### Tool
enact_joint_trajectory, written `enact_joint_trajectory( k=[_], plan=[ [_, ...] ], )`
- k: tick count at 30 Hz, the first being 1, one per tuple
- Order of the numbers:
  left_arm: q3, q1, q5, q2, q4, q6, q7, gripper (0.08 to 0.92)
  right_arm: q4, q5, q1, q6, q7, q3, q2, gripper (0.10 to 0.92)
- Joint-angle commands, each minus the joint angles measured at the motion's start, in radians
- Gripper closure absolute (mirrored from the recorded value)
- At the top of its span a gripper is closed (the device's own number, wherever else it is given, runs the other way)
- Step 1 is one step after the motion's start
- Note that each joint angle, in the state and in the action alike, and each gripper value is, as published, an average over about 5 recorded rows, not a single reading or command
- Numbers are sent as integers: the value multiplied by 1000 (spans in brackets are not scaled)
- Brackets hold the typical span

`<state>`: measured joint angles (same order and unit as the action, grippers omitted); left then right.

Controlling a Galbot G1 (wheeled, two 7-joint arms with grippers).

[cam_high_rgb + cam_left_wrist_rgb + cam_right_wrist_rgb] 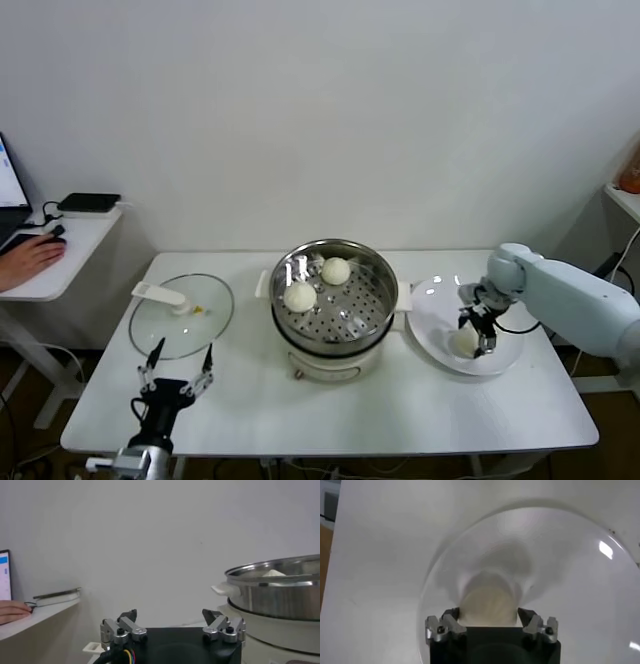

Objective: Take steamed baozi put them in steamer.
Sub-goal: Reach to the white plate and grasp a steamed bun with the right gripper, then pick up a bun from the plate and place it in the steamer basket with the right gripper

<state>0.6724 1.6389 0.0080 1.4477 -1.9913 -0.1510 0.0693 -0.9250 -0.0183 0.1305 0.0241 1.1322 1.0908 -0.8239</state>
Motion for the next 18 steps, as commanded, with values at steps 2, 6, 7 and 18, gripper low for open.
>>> enact_joint_trajectory(
  k=[2,6,7,18],
  plan=[
    [-1,-1,0,1,0,1,-1,177,5,-3,-5,0,0,-7,-2,292],
    [0,-2,0,0,0,2,-1,177,-1,1,-3,-1,-1,-8,3,316],
    [0,-2,0,0,0,2,-1,177,-4,3,1,-1,-2,-7,5,319],
    [-1,-2,1,-5,4,0,0,177,-217,32,226,-94,31,89,83,325]
  ],
)
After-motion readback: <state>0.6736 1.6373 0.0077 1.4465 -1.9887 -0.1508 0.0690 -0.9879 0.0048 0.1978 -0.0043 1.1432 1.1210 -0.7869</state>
